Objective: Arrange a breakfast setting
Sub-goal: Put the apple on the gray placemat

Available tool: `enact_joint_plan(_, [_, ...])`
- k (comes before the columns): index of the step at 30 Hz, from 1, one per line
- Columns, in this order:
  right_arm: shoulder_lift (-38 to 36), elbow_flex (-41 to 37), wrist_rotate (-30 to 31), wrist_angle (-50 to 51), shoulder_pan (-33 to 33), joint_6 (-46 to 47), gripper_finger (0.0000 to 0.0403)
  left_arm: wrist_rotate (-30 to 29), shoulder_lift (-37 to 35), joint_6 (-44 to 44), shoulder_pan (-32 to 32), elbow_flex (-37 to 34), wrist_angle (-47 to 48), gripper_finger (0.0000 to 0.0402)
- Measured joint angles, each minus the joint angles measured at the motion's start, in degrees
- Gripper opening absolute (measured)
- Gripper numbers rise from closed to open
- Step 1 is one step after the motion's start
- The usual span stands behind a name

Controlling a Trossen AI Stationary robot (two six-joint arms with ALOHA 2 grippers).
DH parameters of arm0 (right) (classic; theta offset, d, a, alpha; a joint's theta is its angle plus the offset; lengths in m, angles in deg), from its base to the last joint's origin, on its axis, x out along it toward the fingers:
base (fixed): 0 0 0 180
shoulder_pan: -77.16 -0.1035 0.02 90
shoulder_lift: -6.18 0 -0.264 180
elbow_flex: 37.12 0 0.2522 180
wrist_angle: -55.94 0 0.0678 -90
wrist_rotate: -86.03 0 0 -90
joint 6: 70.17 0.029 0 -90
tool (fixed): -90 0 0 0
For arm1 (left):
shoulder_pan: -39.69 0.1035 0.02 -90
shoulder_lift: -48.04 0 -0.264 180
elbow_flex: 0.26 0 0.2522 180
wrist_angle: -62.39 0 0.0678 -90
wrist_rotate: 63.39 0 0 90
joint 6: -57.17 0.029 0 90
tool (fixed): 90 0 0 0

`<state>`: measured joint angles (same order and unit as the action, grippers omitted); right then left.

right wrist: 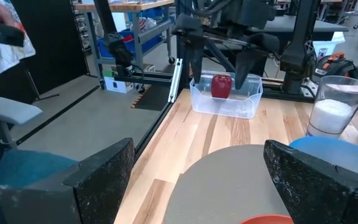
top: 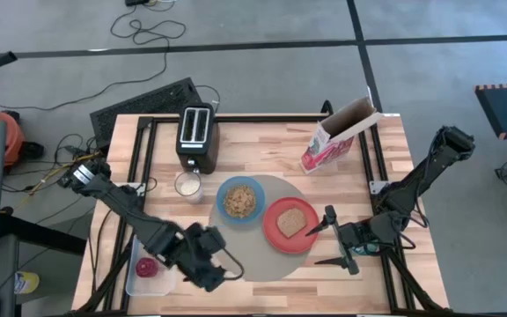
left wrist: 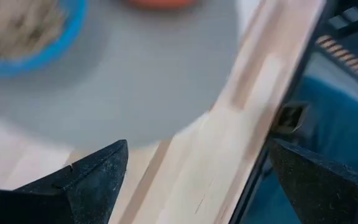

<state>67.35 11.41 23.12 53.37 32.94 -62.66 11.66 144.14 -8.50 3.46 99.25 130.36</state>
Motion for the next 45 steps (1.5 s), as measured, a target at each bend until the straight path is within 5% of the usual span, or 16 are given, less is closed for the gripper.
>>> enact_joint_plan(10, [0.0,0.0,0.0,0.0,0.0,0.2,0.0385,3.7,-0.5,-28.2,-12.6,0.0,24.6,0.0375])
enact_joint_plan(19, [0.0,0.0,0.0,-0.1,0.0,0.6,0.0385,8.4,-0.5,-43.7,-19.4,0.0,35.8,0.0375])
enact_joint_plan(29, [0.0,0.0,0.0,-0.1,0.1,-0.3,0.0385,8.6,-6.8,-51.7,-20.4,-4.3,35.4,0.0375])
enact_joint_plan(37, [0.0,0.0,0.0,-0.1,0.1,-0.7,0.0386,9.5,-15.5,-57.4,-20.7,-18.2,20.0,0.0375])
enact_joint_plan(45, [0.0,0.0,0.0,-0.1,0.1,-0.6,0.0385,17.5,-16.0,-57.7,-20.2,-26.0,13.1,0.0375])
